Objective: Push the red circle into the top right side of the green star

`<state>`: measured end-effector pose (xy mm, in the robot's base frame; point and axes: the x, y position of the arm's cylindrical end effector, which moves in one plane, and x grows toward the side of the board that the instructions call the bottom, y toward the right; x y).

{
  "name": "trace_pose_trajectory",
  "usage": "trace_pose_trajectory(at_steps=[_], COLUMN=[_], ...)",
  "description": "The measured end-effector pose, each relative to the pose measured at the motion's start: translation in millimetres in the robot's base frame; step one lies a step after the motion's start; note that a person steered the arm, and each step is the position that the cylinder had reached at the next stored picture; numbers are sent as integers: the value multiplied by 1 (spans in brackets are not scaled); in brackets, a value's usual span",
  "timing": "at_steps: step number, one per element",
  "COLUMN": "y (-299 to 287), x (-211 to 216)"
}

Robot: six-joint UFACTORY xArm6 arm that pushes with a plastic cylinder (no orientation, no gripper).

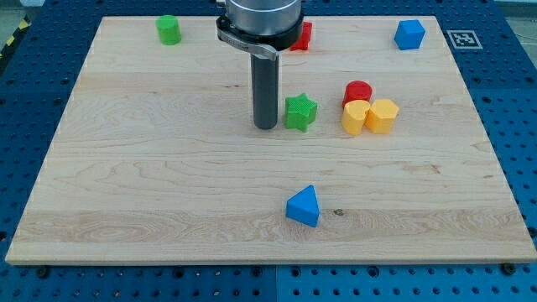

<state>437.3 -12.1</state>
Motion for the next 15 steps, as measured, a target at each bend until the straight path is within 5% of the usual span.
trace_pose_trajectory(at_steps=[2, 8, 15], y=[-28, 10, 189], x=[-35, -70, -104])
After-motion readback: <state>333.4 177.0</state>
